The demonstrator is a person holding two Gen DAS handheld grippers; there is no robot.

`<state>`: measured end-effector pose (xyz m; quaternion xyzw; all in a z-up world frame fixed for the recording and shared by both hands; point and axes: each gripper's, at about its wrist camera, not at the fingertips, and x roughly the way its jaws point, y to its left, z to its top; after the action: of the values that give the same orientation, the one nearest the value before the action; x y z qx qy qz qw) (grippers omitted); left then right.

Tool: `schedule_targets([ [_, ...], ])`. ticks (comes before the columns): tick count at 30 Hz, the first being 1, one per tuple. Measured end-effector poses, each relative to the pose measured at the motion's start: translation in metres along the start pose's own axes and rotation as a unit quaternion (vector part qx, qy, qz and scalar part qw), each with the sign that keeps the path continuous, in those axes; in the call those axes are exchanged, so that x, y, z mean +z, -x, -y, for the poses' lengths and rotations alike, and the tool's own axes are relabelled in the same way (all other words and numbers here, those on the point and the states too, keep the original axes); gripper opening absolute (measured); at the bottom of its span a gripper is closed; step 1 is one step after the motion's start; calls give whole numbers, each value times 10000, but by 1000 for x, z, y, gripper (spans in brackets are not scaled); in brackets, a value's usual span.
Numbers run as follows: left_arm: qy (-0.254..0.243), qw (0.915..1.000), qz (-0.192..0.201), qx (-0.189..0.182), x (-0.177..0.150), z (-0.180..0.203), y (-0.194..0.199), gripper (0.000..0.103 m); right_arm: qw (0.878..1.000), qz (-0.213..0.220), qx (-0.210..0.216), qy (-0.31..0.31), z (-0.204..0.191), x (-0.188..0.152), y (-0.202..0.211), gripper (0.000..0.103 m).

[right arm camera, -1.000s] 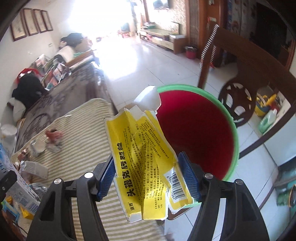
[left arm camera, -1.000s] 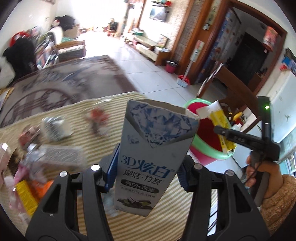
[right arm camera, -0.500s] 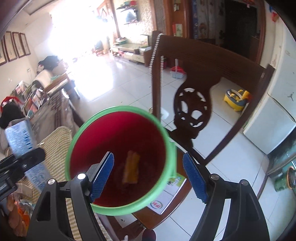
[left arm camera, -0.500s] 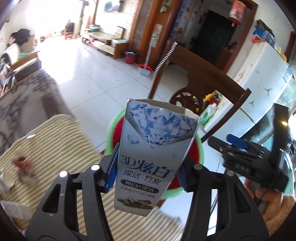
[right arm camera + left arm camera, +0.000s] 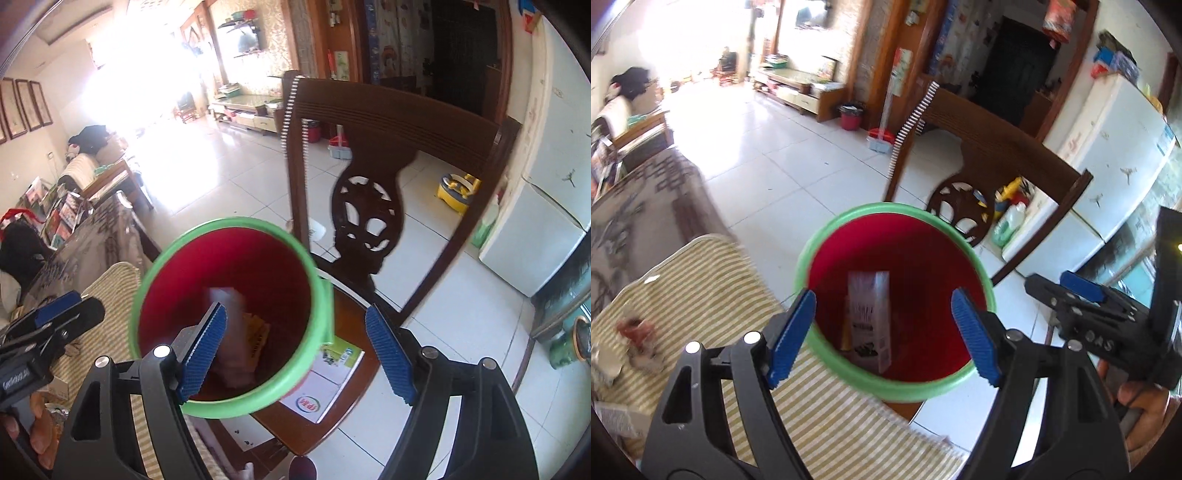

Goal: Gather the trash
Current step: 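Move both tools back over the trash on the table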

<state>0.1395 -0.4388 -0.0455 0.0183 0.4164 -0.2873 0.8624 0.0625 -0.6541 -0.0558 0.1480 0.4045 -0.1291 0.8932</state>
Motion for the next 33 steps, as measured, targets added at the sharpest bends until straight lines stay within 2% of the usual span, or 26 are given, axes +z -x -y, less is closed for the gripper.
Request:
schedule_targets([
  [6,771,9946,80,696,-48,-61,51,73,9979,-68,389,515,-60,-4,-7,75],
  [10,1239,9836,136,1305,-76,-116,92,73,9936,-158,683,882,-114,-10,-13,75],
  [14,1684,9708,331,1675,-97,-162,134,73,9858,-201,1007,1327,-178,-27,-8,76],
  [20,2118,9554,438,2009,-142,-226,186,74,9744,-298,1296,1813,-266,-69,8,76],
  [25,2314,9469,400,2196,-180,-265,226,74,9648,-433,1537,2089,-330,-108,24,76],
  [28,2458,9375,438,2425,-201,-292,254,74,9571,-503,1806,2209,-367,-131,38,76],
  [31,2743,9184,561,2796,-222,-323,288,74,9421,-637,2174,2473,-410,-161,54,76],
  [33,2889,9099,647,2907,-233,-334,302,74,9309,-798,2428,2611,-431,-178,60,76],
])
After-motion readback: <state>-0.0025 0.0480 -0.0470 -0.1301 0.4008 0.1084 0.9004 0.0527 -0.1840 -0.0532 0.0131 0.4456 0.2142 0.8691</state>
